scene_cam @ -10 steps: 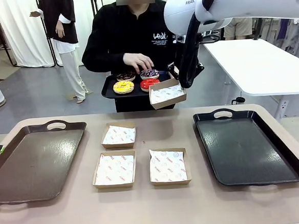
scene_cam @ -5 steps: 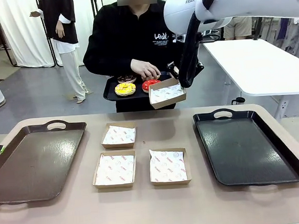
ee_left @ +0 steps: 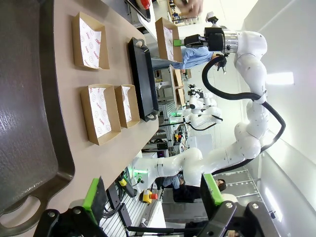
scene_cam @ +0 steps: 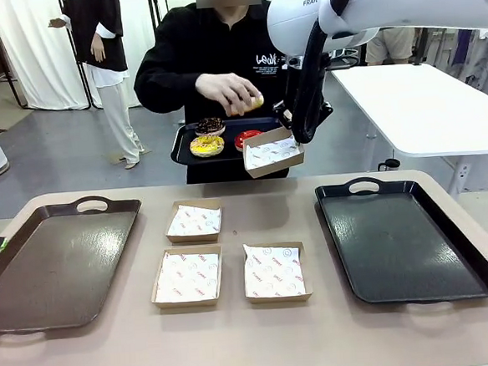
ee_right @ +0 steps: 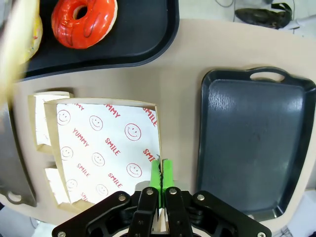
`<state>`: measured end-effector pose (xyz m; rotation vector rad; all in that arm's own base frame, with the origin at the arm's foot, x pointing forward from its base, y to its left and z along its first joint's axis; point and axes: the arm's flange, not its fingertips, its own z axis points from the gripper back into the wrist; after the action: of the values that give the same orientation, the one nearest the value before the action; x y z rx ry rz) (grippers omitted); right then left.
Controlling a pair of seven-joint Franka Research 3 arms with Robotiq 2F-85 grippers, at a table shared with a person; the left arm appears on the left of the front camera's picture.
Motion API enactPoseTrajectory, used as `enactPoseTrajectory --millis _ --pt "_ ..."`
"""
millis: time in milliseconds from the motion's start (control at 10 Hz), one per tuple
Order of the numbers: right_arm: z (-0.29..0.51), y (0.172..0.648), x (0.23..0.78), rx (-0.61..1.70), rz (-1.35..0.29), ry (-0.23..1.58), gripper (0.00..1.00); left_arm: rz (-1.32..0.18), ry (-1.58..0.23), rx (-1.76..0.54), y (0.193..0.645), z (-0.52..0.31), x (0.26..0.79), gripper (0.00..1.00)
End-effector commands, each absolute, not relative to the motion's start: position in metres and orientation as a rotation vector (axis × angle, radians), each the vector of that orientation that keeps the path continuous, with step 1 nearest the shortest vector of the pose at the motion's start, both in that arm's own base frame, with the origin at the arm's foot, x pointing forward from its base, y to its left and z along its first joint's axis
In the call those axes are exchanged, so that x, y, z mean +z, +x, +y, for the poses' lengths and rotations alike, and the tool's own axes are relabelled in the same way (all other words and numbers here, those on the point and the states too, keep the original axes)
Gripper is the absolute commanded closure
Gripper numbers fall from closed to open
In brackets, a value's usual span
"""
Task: Individually package the donuts and arrange them on the tray.
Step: Place the picked Paper togo box on the Handle tray while simultaneously picking up another Paper togo box from the table with the other hand.
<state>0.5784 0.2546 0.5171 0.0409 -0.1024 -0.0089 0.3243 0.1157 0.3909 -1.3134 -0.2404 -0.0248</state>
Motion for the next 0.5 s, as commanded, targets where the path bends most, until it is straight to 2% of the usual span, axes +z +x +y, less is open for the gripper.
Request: enactPoseTrajectory --millis 0,400 --pt "0.2510 0.5754 0.5160 0.001 -0.105 0.027 1.00 -0.251 -1.327 -0.027 0.3236 0.1164 0.3926 0.00" --pt "0.2510 0.5754 0.5160 0.001 -0.105 0.027 1.00 -0.251 -1.327 -0.027 0.3236 0.1164 0.3926 0.00"
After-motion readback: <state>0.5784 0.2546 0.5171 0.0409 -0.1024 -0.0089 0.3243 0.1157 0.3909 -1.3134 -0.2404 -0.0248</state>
